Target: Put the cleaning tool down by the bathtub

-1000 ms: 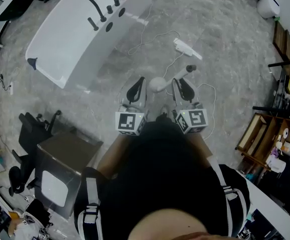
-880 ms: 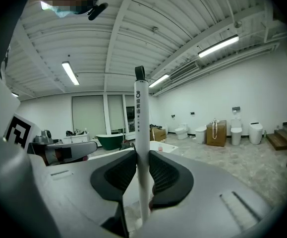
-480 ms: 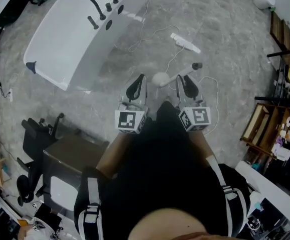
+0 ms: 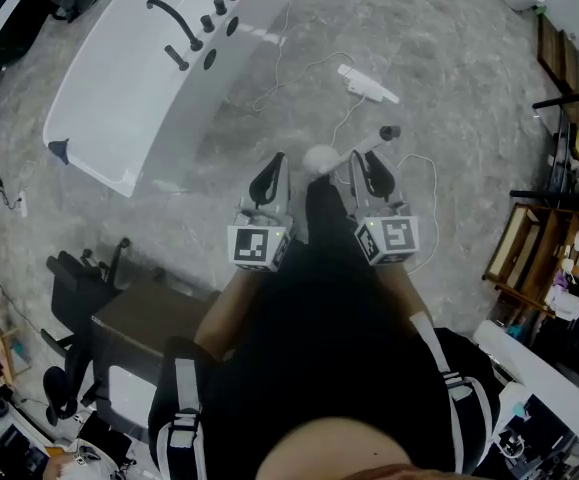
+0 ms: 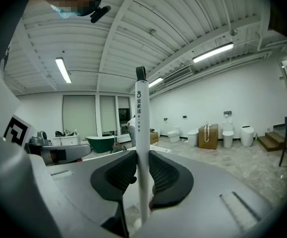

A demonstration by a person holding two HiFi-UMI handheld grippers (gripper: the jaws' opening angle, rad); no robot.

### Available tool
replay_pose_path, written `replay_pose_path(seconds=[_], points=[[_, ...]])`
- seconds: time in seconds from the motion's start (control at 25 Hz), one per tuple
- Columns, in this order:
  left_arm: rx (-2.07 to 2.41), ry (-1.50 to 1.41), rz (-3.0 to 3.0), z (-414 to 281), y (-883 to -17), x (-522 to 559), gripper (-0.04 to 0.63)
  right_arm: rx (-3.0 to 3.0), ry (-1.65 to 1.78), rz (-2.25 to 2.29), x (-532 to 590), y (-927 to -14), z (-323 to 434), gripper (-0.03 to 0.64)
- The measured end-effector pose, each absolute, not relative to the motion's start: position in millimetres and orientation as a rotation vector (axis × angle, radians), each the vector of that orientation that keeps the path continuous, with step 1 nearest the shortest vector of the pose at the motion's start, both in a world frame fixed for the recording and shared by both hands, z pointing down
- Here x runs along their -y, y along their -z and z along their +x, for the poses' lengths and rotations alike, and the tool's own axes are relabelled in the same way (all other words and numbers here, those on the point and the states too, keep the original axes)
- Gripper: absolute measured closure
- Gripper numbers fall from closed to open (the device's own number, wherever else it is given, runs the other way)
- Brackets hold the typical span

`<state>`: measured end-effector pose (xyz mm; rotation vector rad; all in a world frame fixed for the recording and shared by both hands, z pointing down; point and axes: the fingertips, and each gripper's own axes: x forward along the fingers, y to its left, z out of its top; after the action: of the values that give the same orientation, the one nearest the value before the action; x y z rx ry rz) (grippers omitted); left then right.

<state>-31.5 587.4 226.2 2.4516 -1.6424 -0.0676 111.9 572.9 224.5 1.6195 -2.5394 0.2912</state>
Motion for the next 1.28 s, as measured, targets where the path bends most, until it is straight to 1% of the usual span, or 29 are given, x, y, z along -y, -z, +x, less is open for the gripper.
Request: replay_pose_path(seconds=[0.64,1.28], points=[[1.659,0.055,2.447,20,-220,-467,0.588,2.577,-0.320,1.559,-455,-227,151,0.532],[1.790,0.057,2.373,66,-220,-376,0.588,2.644,-0.319,1.446,-363,-231,193,0.532]])
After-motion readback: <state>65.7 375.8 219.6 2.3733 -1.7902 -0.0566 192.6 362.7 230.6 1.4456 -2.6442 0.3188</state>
